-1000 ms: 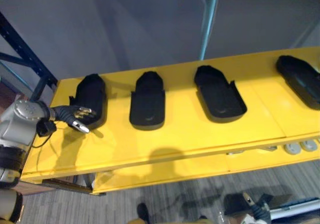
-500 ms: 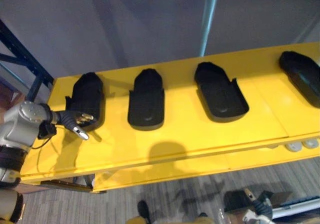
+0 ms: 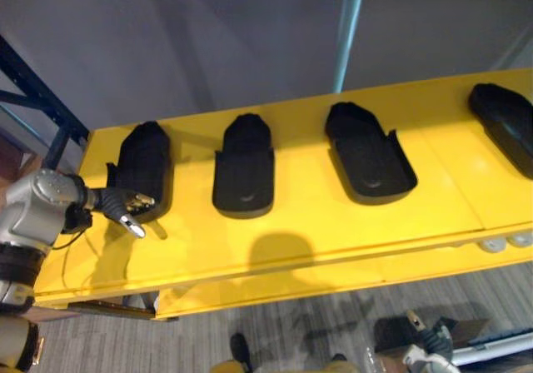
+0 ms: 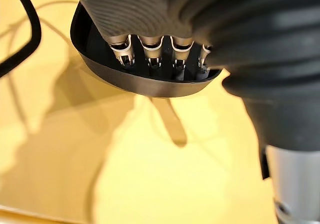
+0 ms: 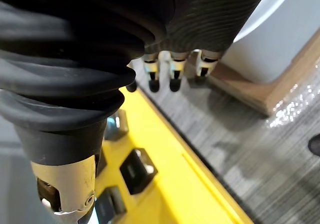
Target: Walk over and take plastic housings, then place them on the shelf
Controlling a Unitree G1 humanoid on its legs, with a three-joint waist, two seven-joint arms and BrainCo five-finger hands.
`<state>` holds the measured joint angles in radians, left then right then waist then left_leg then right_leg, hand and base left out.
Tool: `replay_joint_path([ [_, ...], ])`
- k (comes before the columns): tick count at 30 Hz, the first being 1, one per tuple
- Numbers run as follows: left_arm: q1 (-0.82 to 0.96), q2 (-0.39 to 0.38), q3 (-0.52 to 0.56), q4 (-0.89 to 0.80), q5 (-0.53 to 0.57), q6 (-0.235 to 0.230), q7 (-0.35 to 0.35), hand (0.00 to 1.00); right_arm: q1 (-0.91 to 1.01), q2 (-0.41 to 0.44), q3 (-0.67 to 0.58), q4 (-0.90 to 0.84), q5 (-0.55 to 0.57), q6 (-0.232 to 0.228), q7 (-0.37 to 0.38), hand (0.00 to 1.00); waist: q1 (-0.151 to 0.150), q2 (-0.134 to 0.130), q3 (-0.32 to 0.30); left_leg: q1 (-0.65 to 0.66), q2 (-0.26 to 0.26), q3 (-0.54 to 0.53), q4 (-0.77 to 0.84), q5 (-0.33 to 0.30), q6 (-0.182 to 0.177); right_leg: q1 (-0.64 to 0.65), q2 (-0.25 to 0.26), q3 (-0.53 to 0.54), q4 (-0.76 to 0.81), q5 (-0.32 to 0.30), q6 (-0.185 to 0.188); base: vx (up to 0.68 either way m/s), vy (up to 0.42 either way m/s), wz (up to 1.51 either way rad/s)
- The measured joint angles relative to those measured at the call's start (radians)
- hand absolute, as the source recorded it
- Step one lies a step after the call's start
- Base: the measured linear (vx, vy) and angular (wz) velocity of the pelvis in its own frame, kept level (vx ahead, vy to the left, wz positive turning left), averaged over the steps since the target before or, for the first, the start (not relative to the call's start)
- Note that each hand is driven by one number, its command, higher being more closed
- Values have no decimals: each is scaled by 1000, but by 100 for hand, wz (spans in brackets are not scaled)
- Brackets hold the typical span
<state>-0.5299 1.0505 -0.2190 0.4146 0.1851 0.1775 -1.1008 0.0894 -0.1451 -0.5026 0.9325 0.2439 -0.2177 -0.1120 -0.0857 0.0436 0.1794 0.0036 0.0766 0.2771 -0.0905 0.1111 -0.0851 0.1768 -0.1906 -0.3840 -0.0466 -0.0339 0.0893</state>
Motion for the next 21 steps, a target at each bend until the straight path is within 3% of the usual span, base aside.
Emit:
replay_joint_path([
  [2, 6, 0, 0, 3, 20, -3, 0, 0, 0, 0, -8, 0, 0, 1, 0, 0, 1, 0, 0, 0, 0, 0, 0, 0, 0, 0, 0, 0, 0, 0, 0, 0, 0, 0],
  [4, 27, 3, 28, 3, 31, -38, 9, 0, 5, 5, -28, 27, 18, 25, 0, 0, 4, 2, -1, -17, 0, -1, 1, 2, 3, -19, 2, 0, 12, 6, 10, -11, 7, 2],
  [10, 65, 20, 63, 0, 35, -38, 40, 0, 3, 22, -48, 37, 18, 28, 1, 0, -5, 2, -1, -29, 0, -2, 1, 10, 12, -37, 0, 0, 26, 7, 11, -5, 2, 0],
  [15, 76, 48, 86, 7, 69, -49, 228, 0, 3, 32, -68, 44, 19, 27, 1, 0, -6, 2, -1, -33, 1, -5, 1, 17, 16, -42, 0, 0, 36, 8, 13, -30, 10, 1],
  [19, 57, 61, 123, 46, 53, -82, 441, 0, 2, 46, -68, 44, 19, 26, 1, 0, -8, -2, -4, -40, 2, -6, 1, 25, 19, -52, 0, 1, 38, 14, 22, -47, 16, 0],
  [21, 56, 60, 143, 63, 7, -104, 595, 0, 5, 57, -68, 44, 19, 26, 0, 0, -9, -5, -5, -40, 2, -6, 1, 28, 21, -53, 0, 2, 39, 15, 25, -37, 11, 0],
])
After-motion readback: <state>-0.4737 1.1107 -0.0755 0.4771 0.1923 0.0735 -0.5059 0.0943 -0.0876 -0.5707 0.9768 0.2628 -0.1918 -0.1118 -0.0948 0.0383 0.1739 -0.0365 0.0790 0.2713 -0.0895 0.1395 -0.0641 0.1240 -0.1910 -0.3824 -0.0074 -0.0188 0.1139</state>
